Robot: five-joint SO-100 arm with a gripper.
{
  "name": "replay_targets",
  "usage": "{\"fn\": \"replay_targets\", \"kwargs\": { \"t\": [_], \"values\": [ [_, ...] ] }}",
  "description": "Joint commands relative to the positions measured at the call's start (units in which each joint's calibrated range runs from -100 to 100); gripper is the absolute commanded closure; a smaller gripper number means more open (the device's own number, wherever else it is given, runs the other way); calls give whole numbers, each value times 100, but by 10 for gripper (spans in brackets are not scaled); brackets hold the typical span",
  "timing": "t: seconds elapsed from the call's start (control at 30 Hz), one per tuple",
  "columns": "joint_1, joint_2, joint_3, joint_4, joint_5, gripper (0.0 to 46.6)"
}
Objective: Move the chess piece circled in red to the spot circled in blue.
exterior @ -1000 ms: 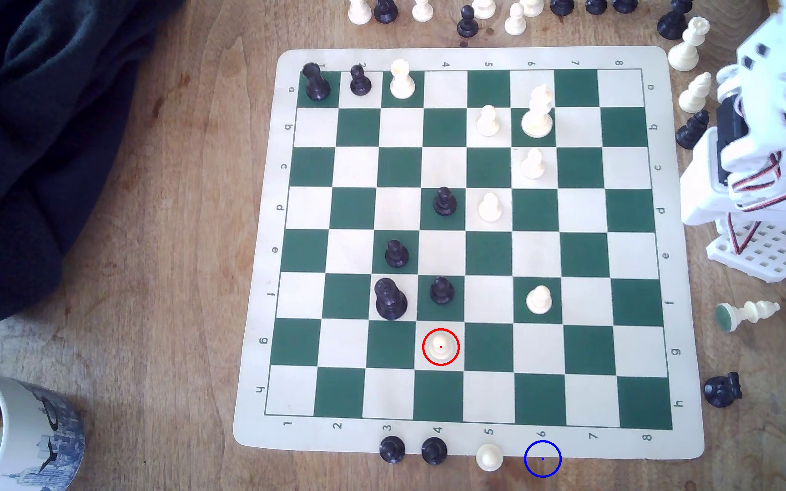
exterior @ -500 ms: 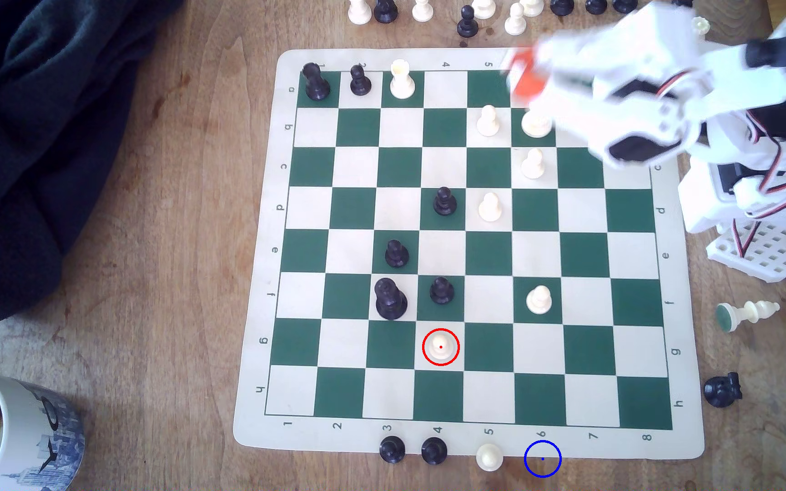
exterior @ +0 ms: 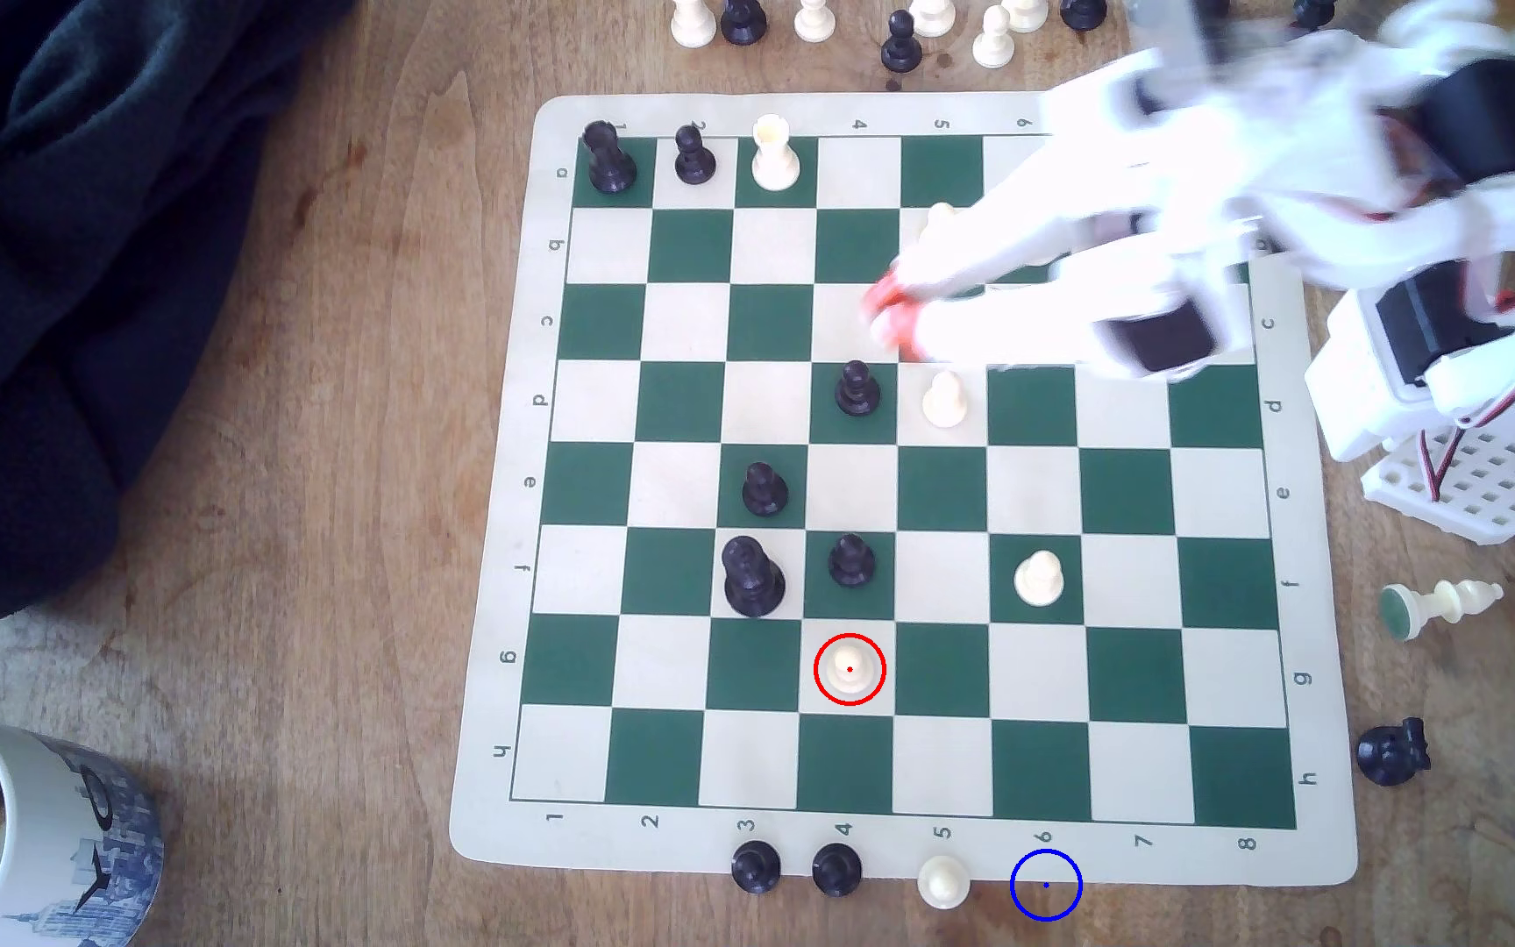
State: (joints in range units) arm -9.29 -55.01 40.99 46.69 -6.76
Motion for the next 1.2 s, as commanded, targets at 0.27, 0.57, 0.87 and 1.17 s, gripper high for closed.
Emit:
{"fn": "replay_targets", "kwargs": {
  "t": [0.27, 0.57, 0.87, 1.17],
  "values": [
    [-905, 2241, -2312, 1629, -1084, 382],
    [-1030, 4329, -4126, 2726, -1275, 347],
    [-1108, 5331, -4525, 2644, -1289, 309],
    [-1054, 6197, -5023, 2636, -1250, 321]
  ]
}}
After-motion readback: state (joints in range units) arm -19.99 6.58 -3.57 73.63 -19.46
